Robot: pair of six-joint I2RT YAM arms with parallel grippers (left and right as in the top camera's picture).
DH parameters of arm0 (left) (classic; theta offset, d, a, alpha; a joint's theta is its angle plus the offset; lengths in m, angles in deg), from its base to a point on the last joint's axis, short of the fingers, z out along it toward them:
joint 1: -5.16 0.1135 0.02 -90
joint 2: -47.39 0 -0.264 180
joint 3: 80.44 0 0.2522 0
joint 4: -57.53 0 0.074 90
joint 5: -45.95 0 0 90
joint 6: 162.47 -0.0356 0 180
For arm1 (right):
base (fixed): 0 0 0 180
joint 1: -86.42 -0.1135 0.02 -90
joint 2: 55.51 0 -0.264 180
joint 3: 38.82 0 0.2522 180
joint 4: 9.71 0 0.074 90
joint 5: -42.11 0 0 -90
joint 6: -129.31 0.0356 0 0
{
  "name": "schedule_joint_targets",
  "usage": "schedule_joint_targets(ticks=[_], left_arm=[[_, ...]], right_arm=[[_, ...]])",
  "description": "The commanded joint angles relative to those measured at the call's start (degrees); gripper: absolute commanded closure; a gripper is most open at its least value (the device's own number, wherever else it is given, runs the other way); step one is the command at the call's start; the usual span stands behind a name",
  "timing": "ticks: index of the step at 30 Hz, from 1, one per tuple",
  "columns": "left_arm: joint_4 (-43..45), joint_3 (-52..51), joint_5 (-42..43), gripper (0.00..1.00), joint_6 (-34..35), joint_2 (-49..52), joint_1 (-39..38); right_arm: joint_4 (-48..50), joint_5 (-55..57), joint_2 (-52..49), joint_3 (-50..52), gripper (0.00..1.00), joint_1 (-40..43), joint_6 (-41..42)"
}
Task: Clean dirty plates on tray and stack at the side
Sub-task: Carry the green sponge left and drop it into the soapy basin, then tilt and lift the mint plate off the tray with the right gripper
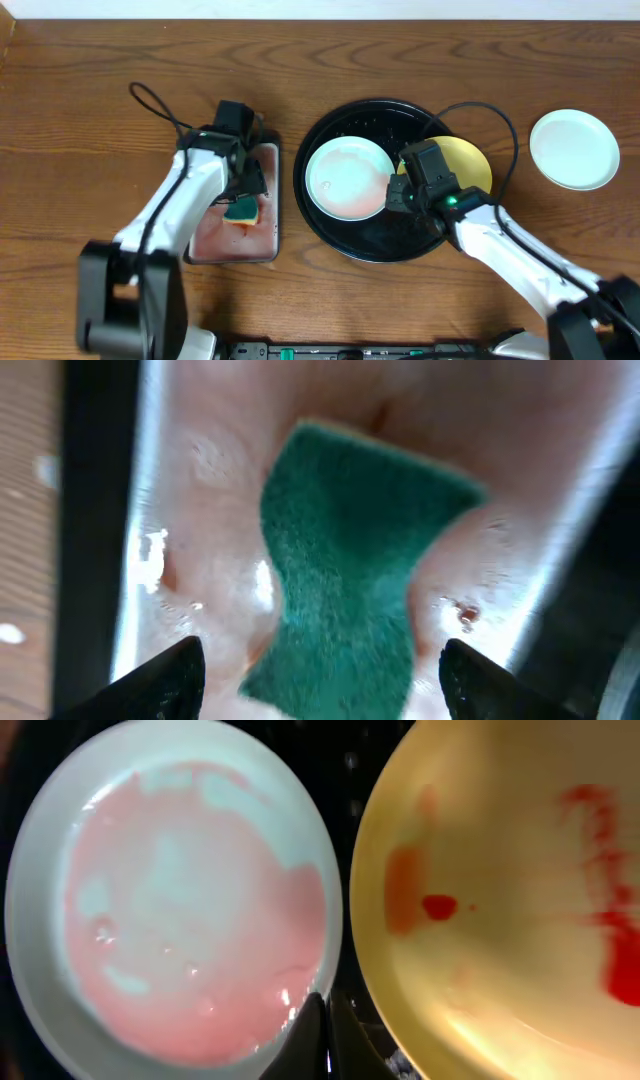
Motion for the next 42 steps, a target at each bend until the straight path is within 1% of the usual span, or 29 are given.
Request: schedule_joint_targets(ticks=[1, 5, 6, 7, 11, 17, 19, 26, 27, 31, 33, 34, 35, 42], left_arm=[[0.07, 0.11, -0.85, 0.24, 0.44, -8.35, 0.26], [0.57, 0.11, -0.85, 0.24, 0.44, -15.13, 0.26], [0.52, 0.11, -0.85, 0.24, 0.13, -17.55, 0.26], [0.50, 0.11, -0.85, 0.24, -0.04, -18.62, 0.26], [0.52, 0.11, -0.83, 0.23, -0.39, -21.62, 0.26], [0.48, 0.11, -0.81, 0.23, -0.39, -21.90, 0.26], [0.50, 0.11, -0.83, 0.23, -0.39, -21.90, 0.26], [0.50, 0.11, -0.83, 0.23, -0.42, -21.90, 0.26], [0.50, 0.11, -0.83, 0.22, -0.48, -21.90, 0.26], [0.50, 0.11, -0.83, 0.22, -1.29, -21.90, 0.26], [0.52, 0.11, -0.83, 0.23, -1.29, -21.90, 0.26], [0.52, 0.11, -0.83, 0.22, -1.29, -21.90, 0.26], [0.50, 0.11, -0.83, 0.22, -1.27, -21.90, 0.26], [0.50, 0.11, -0.83, 0.22, -1.29, -21.90, 0.26]], right_arm=[[-3.10, 4.63, 3.72, -4.15, 0.99, -0.81, -5.97], [-4.39, 1.66, 3.85, -5.01, 0.98, -0.81, -5.25], [-6.29, -0.31, 3.34, -4.98, 0.72, -0.83, -2.05], [-7.67, -0.63, 2.89, -4.83, 0.62, -0.81, 0.42], [-12.04, -1.31, 0.76, -4.76, 0.60, -0.87, 6.12], [-10.93, -8.22, -4.39, -4.74, 0.61, -0.87, 9.57], [-10.05, -8.22, -6.49, -4.74, 0.65, -0.87, 11.04], [-3.48, -10.32, -12.07, -4.74, 0.67, -0.90, 13.44], [-2.82, -10.25, -12.66, -4.74, 0.69, -0.87, 13.62], [-1.55, -10.12, -14.93, -4.74, 0.71, -0.87, 14.56], [-1.14, -10.14, -16.28, -4.74, 0.78, -0.87, 14.88], [-0.83, -10.12, -16.94, -4.74, 0.87, -0.87, 14.88], [-0.66, -10.12, -17.33, -4.74, 0.99, -0.87, 14.88], [0.31, -10.05, -16.06, -5.53, 0.99, -0.79, 14.82]])
